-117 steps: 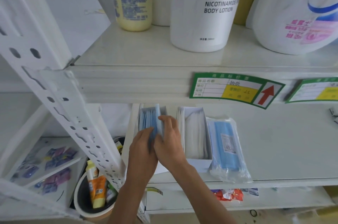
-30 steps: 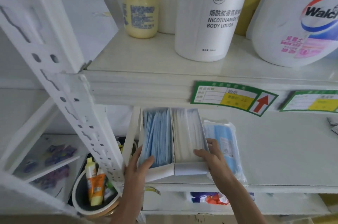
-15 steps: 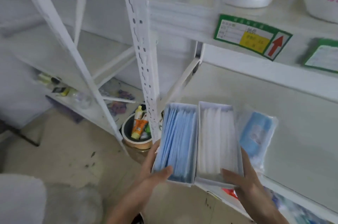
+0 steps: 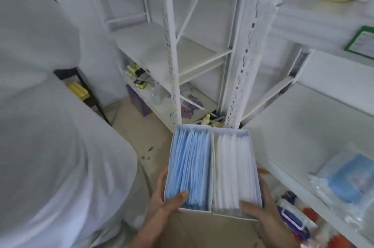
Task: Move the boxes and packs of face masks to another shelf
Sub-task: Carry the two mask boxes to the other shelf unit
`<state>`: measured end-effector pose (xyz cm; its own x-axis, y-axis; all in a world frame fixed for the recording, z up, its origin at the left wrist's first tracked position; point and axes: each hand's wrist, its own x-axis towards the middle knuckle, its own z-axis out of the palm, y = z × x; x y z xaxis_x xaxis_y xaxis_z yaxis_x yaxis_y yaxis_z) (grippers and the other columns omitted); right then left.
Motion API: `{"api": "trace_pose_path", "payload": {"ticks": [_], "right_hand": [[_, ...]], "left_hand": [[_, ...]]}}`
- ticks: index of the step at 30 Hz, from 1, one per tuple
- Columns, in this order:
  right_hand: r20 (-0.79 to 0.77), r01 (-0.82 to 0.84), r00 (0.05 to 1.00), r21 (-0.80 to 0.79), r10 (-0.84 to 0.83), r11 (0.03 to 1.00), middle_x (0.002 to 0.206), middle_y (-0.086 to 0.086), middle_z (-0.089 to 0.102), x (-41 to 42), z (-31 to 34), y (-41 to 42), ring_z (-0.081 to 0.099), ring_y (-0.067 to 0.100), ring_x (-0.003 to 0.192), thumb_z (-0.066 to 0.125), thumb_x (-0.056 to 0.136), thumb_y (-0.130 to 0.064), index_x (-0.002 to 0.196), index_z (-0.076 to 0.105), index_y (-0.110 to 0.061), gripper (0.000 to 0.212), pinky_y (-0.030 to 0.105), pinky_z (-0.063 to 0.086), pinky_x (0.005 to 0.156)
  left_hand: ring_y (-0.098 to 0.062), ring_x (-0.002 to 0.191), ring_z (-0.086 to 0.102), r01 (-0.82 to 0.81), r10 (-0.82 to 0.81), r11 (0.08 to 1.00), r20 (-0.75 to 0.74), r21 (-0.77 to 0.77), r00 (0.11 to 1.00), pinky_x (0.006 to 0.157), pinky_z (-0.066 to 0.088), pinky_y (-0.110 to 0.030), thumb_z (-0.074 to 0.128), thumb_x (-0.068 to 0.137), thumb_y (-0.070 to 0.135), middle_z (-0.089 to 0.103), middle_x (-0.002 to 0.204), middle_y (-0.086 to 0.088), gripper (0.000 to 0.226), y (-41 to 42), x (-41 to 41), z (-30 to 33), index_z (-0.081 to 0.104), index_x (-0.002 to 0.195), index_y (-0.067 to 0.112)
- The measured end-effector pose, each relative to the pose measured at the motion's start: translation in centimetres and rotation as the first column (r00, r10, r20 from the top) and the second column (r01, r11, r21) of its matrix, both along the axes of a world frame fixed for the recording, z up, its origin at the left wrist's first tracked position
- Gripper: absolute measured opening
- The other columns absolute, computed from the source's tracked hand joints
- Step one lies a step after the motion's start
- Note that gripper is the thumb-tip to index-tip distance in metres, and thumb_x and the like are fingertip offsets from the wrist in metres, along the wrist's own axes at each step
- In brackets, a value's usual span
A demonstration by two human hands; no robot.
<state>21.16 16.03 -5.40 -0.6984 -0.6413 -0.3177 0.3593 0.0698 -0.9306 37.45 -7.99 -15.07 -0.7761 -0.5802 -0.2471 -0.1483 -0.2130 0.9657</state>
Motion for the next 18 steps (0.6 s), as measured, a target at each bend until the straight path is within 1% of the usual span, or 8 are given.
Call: {"api": "trace_pose_path", "payload": {"ticks": [3, 6, 8, 10, 11, 14, 16, 18], "right_hand": [[0.014, -0.052, 0.999, -0.015, 0.052, 0.999, 0.107, -0.021, 0.072, 0.3, -0.5, -0.9, 0.071, 0.003, 0.094, 0.092, 0.029, -0.032, 0.126, 0.048, -0.050, 0.108, 0.025, 0.057, 0.067], [0.015, -0.095, 0.995, 0.003, 0.095, 0.995, 0.101, -0.017, 0.074, 0.3, -0.9, -1.0, 0.072, 0.004, 0.085, 0.089, 0.036, -0.015, 0.127, 0.048, -0.040, 0.103, 0.020, 0.058, 0.058], [0.027, -0.124, 0.992, 0.016, 0.124, 0.992, 0.110, -0.006, 0.071, 0.5, -1.3, -1.0, 0.072, 0.012, 0.090, 0.084, 0.044, -0.004, 0.133, 0.047, -0.034, 0.101, 0.024, 0.058, 0.060], [0.019, -0.163, 0.987, 0.045, 0.162, 0.986, 0.117, -0.002, 0.066, 0.7, -1.7, -1.3, 0.069, 0.017, 0.097, 0.086, 0.042, 0.009, 0.135, 0.046, -0.030, 0.109, 0.029, 0.056, 0.064], [-0.002, -0.178, 0.984, 0.070, 0.179, 0.982, 0.117, -0.003, 0.065, 0.7, -2.1, -1.6, 0.070, 0.012, 0.095, 0.087, 0.045, 0.012, 0.134, 0.046, -0.029, 0.106, 0.026, 0.056, 0.063], [-0.033, -0.220, 0.974, 0.132, 0.226, 0.967, 0.113, -0.014, 0.059, 1.5, -2.6, -2.9, 0.066, -0.017, 0.074, 0.070, 0.069, 0.025, 0.135, 0.043, -0.024, 0.086, 0.007, 0.051, 0.054], [-0.001, -0.313, 0.949, 0.133, 0.316, 0.940, 0.115, -0.017, 0.059, 2.2, -3.0, -3.5, 0.066, -0.017, 0.076, 0.073, 0.068, 0.018, 0.135, 0.043, -0.028, 0.087, 0.008, 0.052, 0.056], [0.055, -0.416, 0.909, 0.107, 0.413, 0.903, 0.119, -0.016, 0.064, 3.3, -3.2, -3.9, 0.069, -0.004, 0.093, 0.085, 0.059, 0.002, 0.135, 0.045, -0.035, 0.094, 0.023, 0.058, 0.069]], "left_hand": [[-0.026, 0.125, 0.063, -0.038, 0.038, 0.999, -0.016, 0.009, 0.999, 0.097, 0.056, -0.046, 0.084, 0.086, 0.028, 0.061, 0.142, 0.000, 0.083, 0.7, 1.7, 1.2, 0.035, 0.151, 0.043], [-0.025, 0.124, 0.064, -0.097, 0.097, 0.995, -0.053, 0.011, 0.994, 0.098, 0.056, -0.047, 0.086, 0.083, 0.031, 0.063, 0.139, 0.000, 0.082, 2.5, 3.1, 2.7, 0.039, 0.149, 0.042], [-0.025, 0.124, 0.064, -0.146, 0.147, 0.989, -0.082, 0.026, 0.986, 0.096, 0.057, -0.043, 0.087, 0.082, 0.029, 0.063, 0.139, -0.001, 0.080, 3.8, 4.1, 3.4, 0.042, 0.148, 0.039], [-0.026, 0.124, 0.064, -0.198, 0.203, 0.978, -0.087, 0.062, 0.975, 0.095, 0.057, -0.042, 0.088, 0.081, 0.028, 0.064, 0.138, -0.002, 0.081, 4.9, 5.4, 3.6, 0.043, 0.148, 0.037], [-0.027, 0.123, 0.065, -0.226, 0.232, 0.971, -0.082, 0.083, 0.969, 0.095, 0.058, -0.043, 0.088, 0.080, 0.028, 0.064, 0.137, -0.003, 0.082, 5.4, 6.2, 3.6, 0.043, 0.148, 0.037], [-0.028, 0.119, 0.067, -0.341, 0.347, 0.935, -0.055, 0.093, 0.936, 0.092, 0.059, -0.045, 0.090, 0.077, 0.032, 0.067, 0.134, -0.004, 0.083, 6.7, 9.2, 3.3, 0.045, 0.146, 0.039], [-0.028, 0.119, 0.067, -0.419, 0.422, 0.905, -0.038, 0.074, 0.906, 0.091, 0.059, -0.047, 0.091, 0.075, 0.033, 0.067, 0.134, -0.004, 0.084, 7.5, 11.2, 3.2, 0.046, 0.146, 0.038], [-0.029, 0.119, 0.067, -0.475, 0.477, 0.877, -0.024, 0.066, 0.878, 0.091, 0.059, -0.047, 0.091, 0.075, 0.034, 0.067, 0.134, -0.005, 0.083, 8.1, 13.4, 3.1, 0.047, 0.145, 0.037]]}}
